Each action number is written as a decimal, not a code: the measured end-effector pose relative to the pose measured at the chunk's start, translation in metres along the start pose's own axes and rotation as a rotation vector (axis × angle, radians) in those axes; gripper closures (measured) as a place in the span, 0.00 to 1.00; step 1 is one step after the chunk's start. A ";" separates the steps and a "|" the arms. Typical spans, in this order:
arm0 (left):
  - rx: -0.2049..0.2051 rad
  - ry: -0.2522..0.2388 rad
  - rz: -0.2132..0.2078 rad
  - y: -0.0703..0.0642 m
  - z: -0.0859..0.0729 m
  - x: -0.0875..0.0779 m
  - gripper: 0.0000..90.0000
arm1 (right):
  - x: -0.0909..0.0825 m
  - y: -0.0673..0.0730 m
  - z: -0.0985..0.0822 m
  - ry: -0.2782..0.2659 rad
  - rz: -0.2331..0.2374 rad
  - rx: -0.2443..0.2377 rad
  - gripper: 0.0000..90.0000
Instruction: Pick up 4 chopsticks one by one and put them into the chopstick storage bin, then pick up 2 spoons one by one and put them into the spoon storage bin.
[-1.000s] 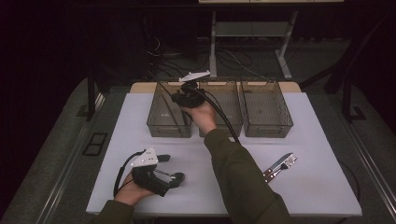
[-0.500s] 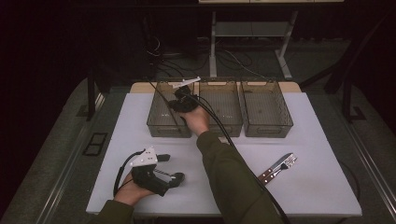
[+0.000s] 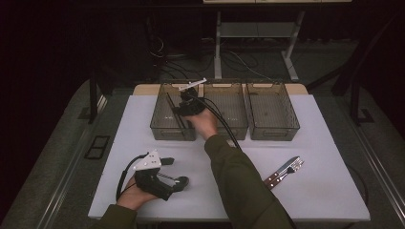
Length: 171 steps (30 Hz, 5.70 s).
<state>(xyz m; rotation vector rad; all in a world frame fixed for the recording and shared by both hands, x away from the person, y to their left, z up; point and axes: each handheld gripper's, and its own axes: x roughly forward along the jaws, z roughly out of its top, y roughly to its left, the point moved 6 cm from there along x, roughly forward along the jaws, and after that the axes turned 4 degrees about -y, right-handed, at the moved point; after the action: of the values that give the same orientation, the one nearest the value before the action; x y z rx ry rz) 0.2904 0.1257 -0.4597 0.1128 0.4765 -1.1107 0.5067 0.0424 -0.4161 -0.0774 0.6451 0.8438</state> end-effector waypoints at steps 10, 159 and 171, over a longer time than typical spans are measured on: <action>0.007 0.003 0.004 0.001 0.000 0.000 0.00 | -0.024 0.000 -0.001 -0.020 0.040 -0.005 0.49; 0.000 0.027 0.040 0.003 -0.005 0.000 0.00 | -0.169 -0.016 -0.203 0.202 -0.057 -0.155 0.83; -0.002 0.030 0.038 0.003 -0.005 -0.001 0.00 | -0.179 -0.021 -0.193 0.153 -0.043 -0.138 0.83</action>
<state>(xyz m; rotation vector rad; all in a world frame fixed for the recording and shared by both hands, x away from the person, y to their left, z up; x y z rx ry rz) 0.2910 0.1292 -0.4645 0.1365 0.5005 -1.0724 0.3381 -0.1513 -0.4760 -0.2824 0.7255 0.8453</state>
